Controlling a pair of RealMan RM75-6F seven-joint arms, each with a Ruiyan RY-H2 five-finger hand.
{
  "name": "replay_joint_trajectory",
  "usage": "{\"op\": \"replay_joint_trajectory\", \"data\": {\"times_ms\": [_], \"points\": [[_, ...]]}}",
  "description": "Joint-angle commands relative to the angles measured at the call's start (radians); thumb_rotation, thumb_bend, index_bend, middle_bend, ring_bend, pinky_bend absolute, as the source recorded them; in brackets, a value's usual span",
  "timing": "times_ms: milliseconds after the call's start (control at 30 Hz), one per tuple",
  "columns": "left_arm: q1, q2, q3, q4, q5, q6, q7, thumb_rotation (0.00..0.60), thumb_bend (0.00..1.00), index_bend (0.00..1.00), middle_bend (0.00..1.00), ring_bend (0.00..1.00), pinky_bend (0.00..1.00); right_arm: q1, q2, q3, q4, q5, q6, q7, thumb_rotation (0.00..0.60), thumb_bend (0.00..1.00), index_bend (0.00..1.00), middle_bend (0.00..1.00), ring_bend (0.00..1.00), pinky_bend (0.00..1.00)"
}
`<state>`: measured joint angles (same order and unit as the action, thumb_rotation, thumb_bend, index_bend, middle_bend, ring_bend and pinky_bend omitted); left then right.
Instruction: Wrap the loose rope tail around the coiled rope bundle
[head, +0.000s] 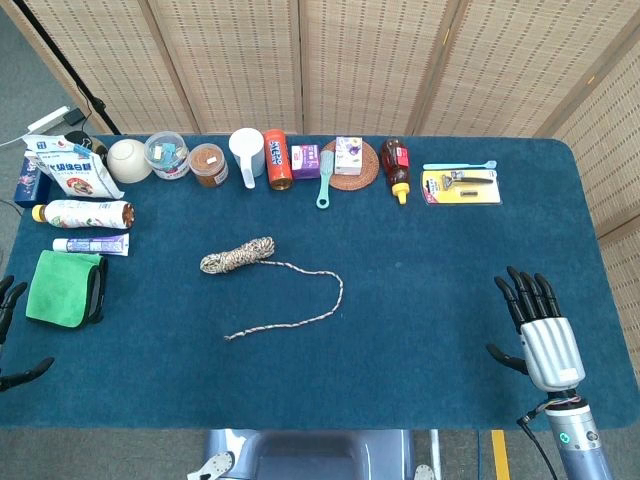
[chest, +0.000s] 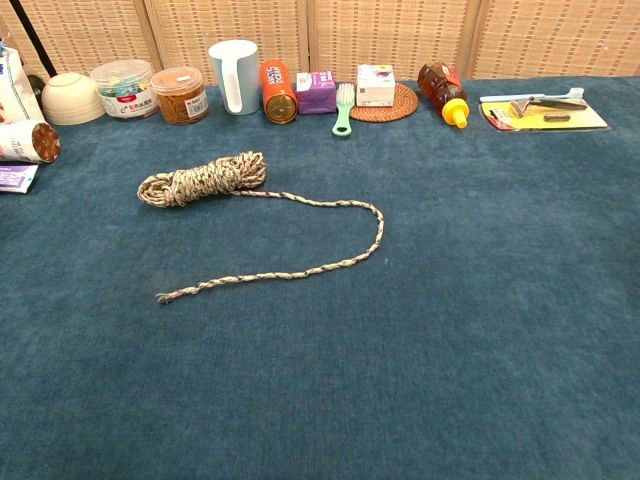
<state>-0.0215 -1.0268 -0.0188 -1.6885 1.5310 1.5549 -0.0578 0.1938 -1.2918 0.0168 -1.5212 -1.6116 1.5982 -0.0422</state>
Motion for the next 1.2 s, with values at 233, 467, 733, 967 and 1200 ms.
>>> {"op": "replay_joint_trajectory", "data": {"times_ms": [233,467,733,967,1200], "points": [[0.004,0.002,0.004,-0.006,0.007,0.005,0.003,0.6,0.05,0.0,0.0,0.0,0.0,-0.001,0.007,0.002,-0.007,-0.011,-0.015,0.004,0.6,0.0,0.0,0.0,0.0,0.0],[0.003,0.007,-0.004,-0.009,0.005,0.01,-0.01,0.6,0.05,0.0,0.0,0.0,0.0,0.04,0.003,0.0,-0.023,-0.048,-0.082,-0.014,0.6,0.0,0.0,0.0,0.0,0.0],[-0.002,0.0,-0.014,-0.008,-0.017,-0.001,0.001,0.6,0.05,0.0,0.0,0.0,0.0,0.164,0.001,0.019,-0.116,-0.054,-0.283,-0.066,0.6,0.0,0.0,0.0,0.0,0.0],[-0.024,-0.007,-0.027,-0.011,-0.064,-0.052,0.026,0.6,0.05,0.0,0.0,0.0,0.0,0.287,-0.073,0.074,-0.144,-0.004,-0.46,-0.127,0.6,0.0,0.12,0.0,0.0,0.0],[-0.042,-0.015,-0.041,-0.015,-0.113,-0.094,0.054,0.6,0.05,0.0,0.0,0.0,0.0,0.391,-0.205,0.125,-0.049,0.061,-0.573,-0.243,0.6,0.14,0.39,0.0,0.0,0.0]]}}
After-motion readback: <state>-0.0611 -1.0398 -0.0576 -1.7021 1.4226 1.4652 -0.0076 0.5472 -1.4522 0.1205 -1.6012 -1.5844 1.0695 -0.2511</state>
